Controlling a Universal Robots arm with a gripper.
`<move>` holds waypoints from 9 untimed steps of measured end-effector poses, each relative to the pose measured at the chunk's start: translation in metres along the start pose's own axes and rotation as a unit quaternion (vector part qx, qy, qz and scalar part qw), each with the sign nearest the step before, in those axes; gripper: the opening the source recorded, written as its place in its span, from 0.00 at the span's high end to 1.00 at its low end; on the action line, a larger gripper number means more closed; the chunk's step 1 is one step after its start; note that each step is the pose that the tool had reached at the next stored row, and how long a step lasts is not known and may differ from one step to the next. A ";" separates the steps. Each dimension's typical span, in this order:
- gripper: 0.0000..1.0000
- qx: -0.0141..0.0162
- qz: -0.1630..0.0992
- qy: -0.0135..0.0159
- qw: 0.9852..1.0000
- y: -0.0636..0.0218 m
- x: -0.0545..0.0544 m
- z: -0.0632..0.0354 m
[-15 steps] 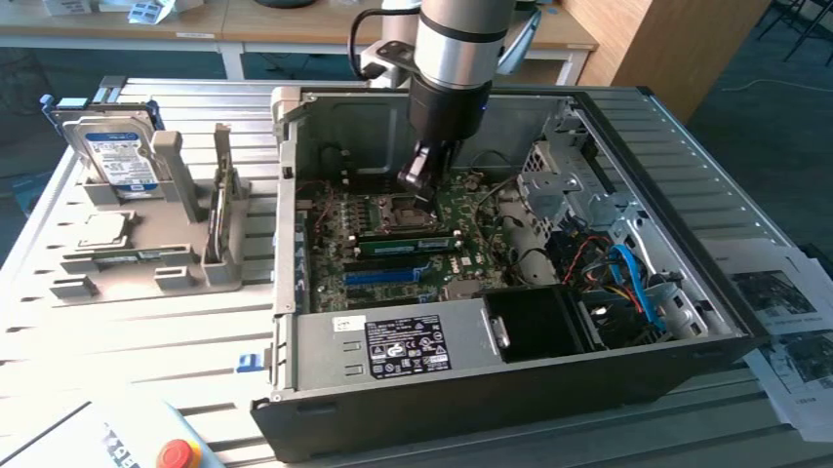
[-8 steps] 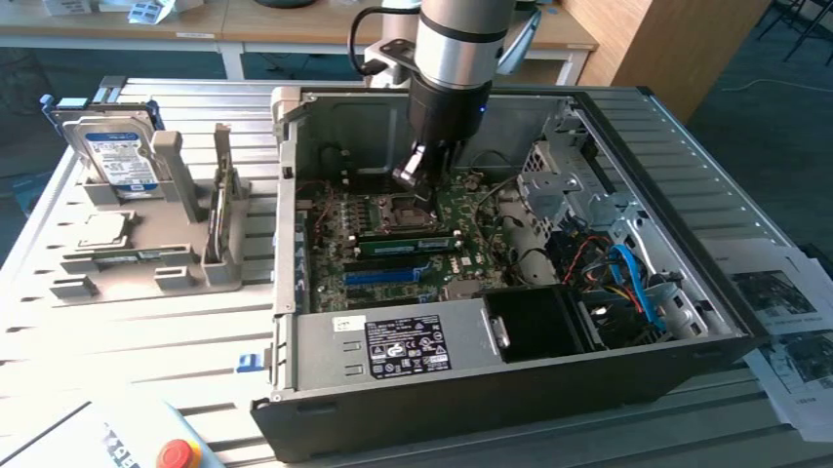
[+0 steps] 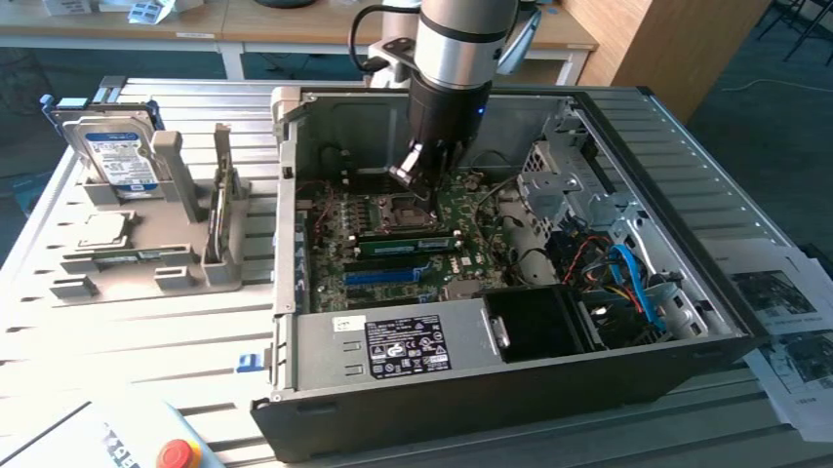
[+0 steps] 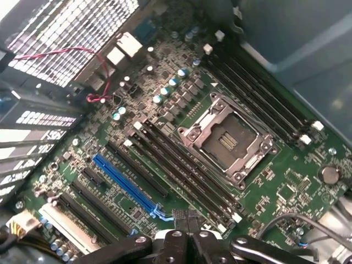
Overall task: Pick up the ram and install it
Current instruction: 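Press down the ram until it locks into place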
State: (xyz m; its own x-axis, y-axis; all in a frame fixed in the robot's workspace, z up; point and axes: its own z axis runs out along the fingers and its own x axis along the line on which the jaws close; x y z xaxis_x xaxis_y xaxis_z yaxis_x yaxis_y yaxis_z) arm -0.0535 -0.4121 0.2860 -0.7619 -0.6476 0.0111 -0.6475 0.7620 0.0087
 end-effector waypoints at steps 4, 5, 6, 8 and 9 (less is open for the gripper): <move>0.90 0.000 0.019 0.000 1.000 0.0000 0.000 0.0000; 0.90 0.000 0.022 0.000 1.000 0.0000 0.000 0.0000; 0.90 0.000 0.026 0.000 1.000 0.0000 0.000 0.0000; 0.90 0.000 0.032 -0.001 0.999 0.0000 0.000 0.0000; 0.90 0.000 0.035 -0.001 0.999 0.0000 0.000 0.0000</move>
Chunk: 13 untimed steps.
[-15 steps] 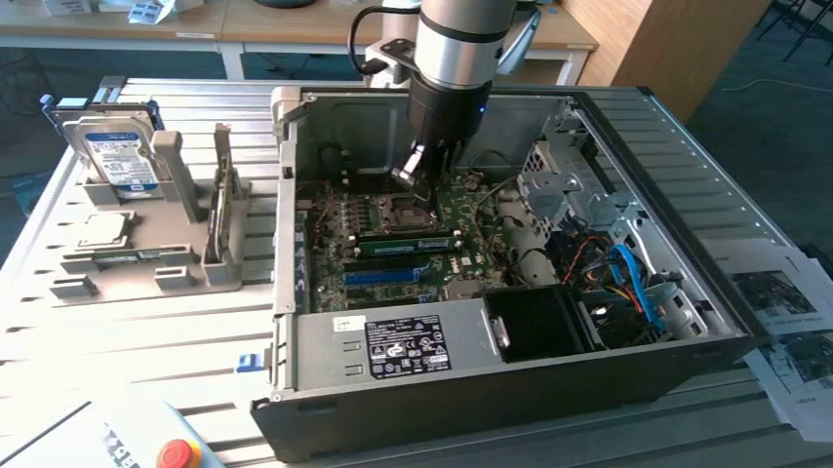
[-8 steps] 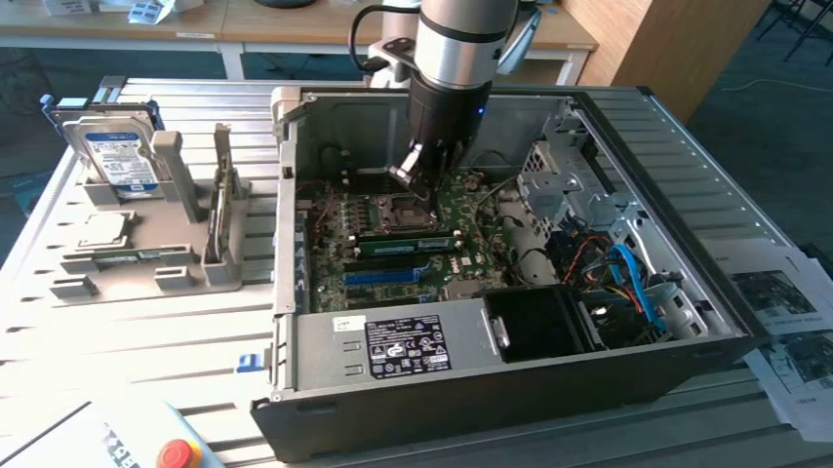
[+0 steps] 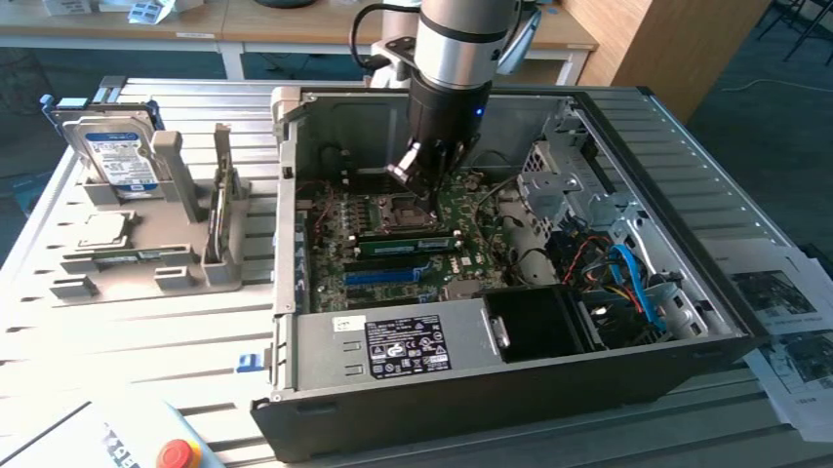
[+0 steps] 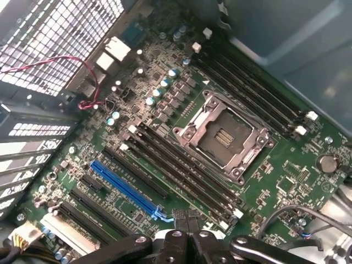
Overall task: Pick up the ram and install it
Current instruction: 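Press down the ram until it locks into place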
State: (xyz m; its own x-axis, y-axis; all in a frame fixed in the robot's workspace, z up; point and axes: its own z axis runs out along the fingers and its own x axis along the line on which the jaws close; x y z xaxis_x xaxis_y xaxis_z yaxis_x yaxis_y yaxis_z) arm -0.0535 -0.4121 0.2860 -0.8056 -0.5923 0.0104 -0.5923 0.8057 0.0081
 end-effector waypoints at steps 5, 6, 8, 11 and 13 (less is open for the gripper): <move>0.90 0.000 0.024 -0.001 1.000 0.0000 0.000 0.0000; 0.90 0.000 0.031 -0.001 1.000 0.0000 0.000 0.0000; 0.90 0.000 0.058 -0.002 0.998 0.0000 0.000 0.0000; 0.90 0.000 0.079 -0.002 0.997 0.0000 0.000 0.0000; 0.90 0.000 0.093 -0.003 0.996 0.0000 0.000 0.0000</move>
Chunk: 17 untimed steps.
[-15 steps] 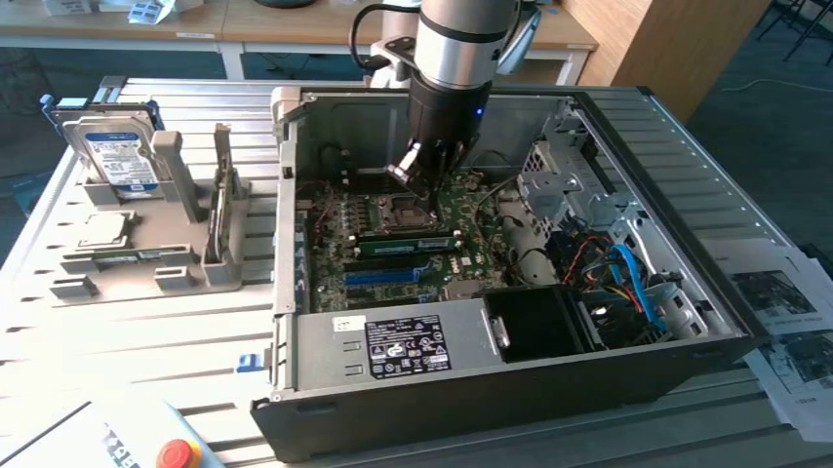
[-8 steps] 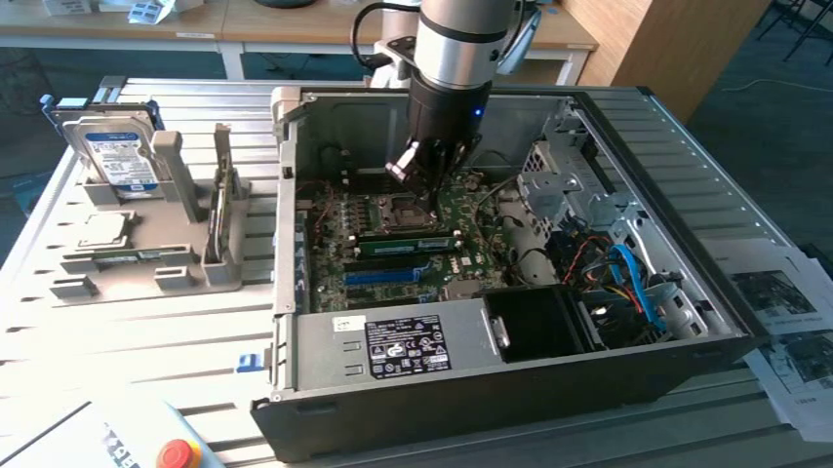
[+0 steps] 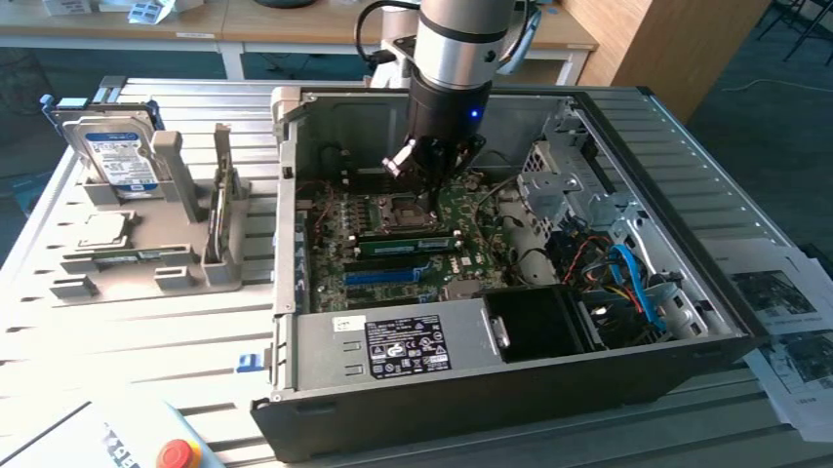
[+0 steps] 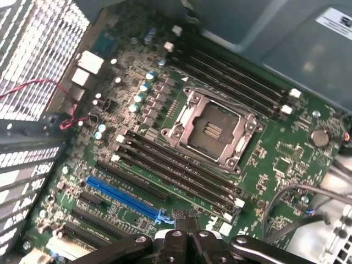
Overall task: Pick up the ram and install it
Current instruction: 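Press down the ram until it locks into place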
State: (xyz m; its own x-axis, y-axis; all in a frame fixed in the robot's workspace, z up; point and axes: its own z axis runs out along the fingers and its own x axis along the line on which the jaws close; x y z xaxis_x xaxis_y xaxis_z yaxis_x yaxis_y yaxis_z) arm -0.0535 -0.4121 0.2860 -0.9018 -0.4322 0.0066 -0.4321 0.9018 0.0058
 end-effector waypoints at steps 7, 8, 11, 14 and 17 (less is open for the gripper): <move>0.90 0.000 0.050 -0.001 0.999 0.0000 0.000 0.0000; 0.90 0.000 0.057 -0.001 0.998 0.0000 0.000 0.0000; 0.90 0.000 0.074 -0.001 0.997 0.0000 0.000 0.0000; 0.90 0.000 0.088 -0.002 0.996 0.0000 0.000 0.0000; 0.90 0.000 0.102 -0.002 0.995 0.0000 0.000 0.0000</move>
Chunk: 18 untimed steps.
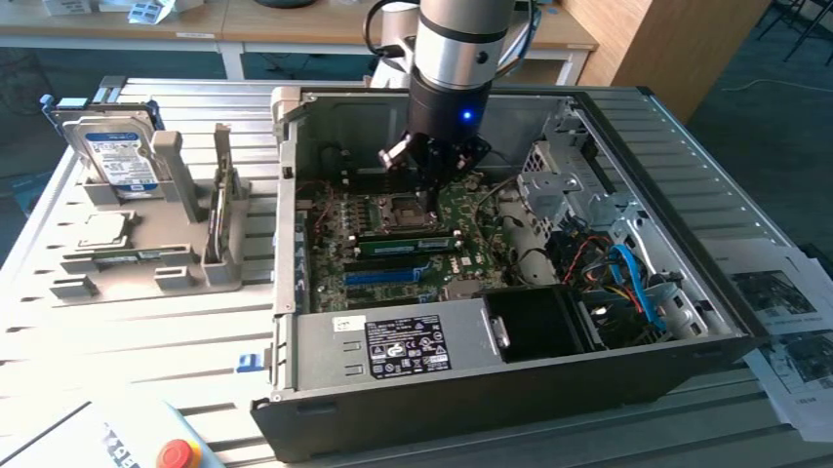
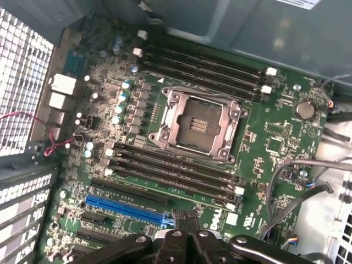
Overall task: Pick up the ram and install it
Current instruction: 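Press down the ram until it locks into place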
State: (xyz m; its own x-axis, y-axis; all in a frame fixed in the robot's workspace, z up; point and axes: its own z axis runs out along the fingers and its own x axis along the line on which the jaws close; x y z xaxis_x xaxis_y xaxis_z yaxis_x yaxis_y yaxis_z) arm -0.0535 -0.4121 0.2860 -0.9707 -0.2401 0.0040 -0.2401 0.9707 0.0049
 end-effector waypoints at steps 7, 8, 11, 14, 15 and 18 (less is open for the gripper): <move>0.90 0.000 0.037 0.000 0.999 0.0000 0.000 0.0000; 0.90 0.000 0.042 -0.001 0.999 0.0000 0.000 0.0000; 0.90 0.000 0.057 -0.001 0.998 0.0000 0.000 0.0000; 0.90 0.000 0.069 -0.001 0.998 0.0000 0.000 0.0000; 0.90 0.000 0.072 -0.001 0.997 0.0000 0.000 0.0000; 0.90 0.000 0.081 -0.001 0.997 0.0000 0.000 0.0000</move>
State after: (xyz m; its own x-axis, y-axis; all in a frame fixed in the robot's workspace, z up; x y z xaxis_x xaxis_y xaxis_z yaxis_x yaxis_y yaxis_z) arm -0.0535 -0.4121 0.2860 -0.9967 -0.0807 0.0033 -0.0806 0.9967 0.0047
